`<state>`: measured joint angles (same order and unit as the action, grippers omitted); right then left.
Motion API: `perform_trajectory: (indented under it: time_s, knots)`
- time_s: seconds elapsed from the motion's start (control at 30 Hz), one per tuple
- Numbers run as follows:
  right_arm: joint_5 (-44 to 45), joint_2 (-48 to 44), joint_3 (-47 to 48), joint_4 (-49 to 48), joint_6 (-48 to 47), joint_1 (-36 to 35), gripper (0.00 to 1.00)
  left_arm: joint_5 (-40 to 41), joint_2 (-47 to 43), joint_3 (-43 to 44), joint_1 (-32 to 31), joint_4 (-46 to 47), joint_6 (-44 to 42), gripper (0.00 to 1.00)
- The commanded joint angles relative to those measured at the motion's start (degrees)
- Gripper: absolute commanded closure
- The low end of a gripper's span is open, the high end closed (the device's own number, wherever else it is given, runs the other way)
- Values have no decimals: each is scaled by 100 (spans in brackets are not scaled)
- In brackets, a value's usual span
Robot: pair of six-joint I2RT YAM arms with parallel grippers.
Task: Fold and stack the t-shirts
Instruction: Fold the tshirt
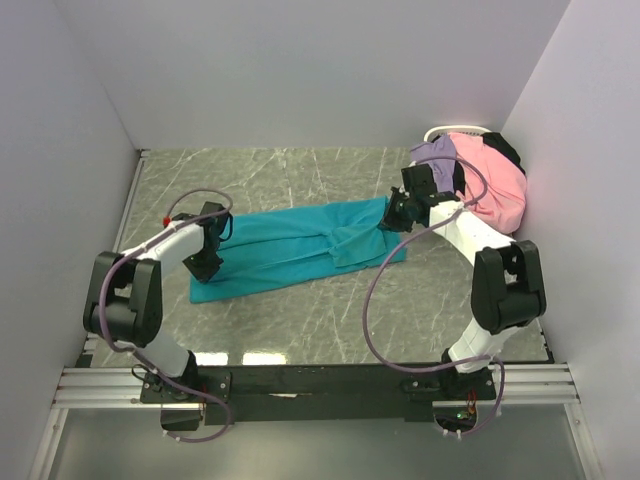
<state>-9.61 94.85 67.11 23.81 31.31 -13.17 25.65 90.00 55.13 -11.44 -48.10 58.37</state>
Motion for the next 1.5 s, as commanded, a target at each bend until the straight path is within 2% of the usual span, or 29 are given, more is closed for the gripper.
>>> perform_trajectory:
  time_s: [0.0, 0.07, 0.1, 0.13, 0.27, 0.3, 0.37, 0.43, 0.6, 0.7, 0.87, 1.17, 1.3, 1.47]
  knots:
    - [152, 314, 399, -52, -143, 42, 100, 265, 377, 296, 10, -24, 52, 77]
    - [135, 402, 452, -70, -134, 42, 100, 248, 492, 358, 10, 46, 25, 73]
    - [126, 490, 461, -96, -151, 42, 100, 230, 597, 392, 10, 72, -1, 62]
    - [134, 543, 504, -105, -134, 42, 97, 230, 633, 436, 10, 81, 16, 52]
    - [161, 815, 697, -79, -204, 42, 80, 204, 739, 551, 10, 195, -27, 32]
    - [161, 877, 742, -113, -222, 42, 79, 247, 756, 595, 10, 169, -10, 16]
    - [230, 877, 759, -166, -283, 42, 73, 335, 756, 735, 10, 108, -1, 1]
    - [379, 799, 733, -263, -327, 42, 67, 414, 756, 893, 10, 38, 25, 1]
    - [1108, 431, 760, -149, -468, 51, 64, 730, 616, 1052, 10, -287, 113, 1]
    - [1259, 105, 575, -132, -494, 60, 61, 941, 458, 1070, 10, -586, 298, 0]
    - [1102, -186, 382, -35, -494, 51, 60, 881, 98, 850, 10, -772, 325, 1]
    - [680, -362, 39, -26, -415, 60, 59, 170, -325, -28, 2, -316, 96, 1]
    - [618, -397, 48, 27, -450, 69, 59, 89, -290, -327, 2, -253, 210, 0]
    - [443, -423, 39, 1, -433, 51, 59, 274, -114, -214, 2, -551, 473, 1]
